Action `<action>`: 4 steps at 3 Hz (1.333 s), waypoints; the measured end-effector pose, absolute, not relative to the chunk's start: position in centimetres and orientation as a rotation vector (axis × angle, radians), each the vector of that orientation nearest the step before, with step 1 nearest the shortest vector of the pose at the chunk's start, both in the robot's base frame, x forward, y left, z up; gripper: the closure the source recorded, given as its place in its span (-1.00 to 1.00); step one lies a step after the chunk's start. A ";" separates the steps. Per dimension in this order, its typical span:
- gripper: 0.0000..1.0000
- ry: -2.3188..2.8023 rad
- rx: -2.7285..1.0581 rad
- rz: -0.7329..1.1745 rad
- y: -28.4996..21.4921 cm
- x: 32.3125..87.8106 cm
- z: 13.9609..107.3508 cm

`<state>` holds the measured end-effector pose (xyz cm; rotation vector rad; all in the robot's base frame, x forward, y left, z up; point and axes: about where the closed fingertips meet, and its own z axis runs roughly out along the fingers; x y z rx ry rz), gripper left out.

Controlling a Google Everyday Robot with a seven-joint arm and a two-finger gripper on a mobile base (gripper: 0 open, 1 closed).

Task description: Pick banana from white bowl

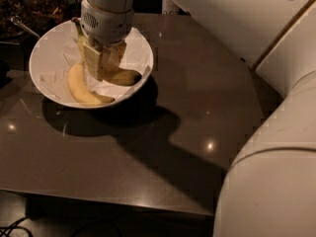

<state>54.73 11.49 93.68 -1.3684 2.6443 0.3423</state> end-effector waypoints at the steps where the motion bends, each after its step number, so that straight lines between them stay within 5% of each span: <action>1: 1.00 2.636 -1.380 0.351 11.8 54.6 93.6; 4: 1.00 2.346 -1.705 0.484 15.9 48.0 96.6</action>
Offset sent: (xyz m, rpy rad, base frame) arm -0.0611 0.0256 0.0203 0.0419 -0.0124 0.1340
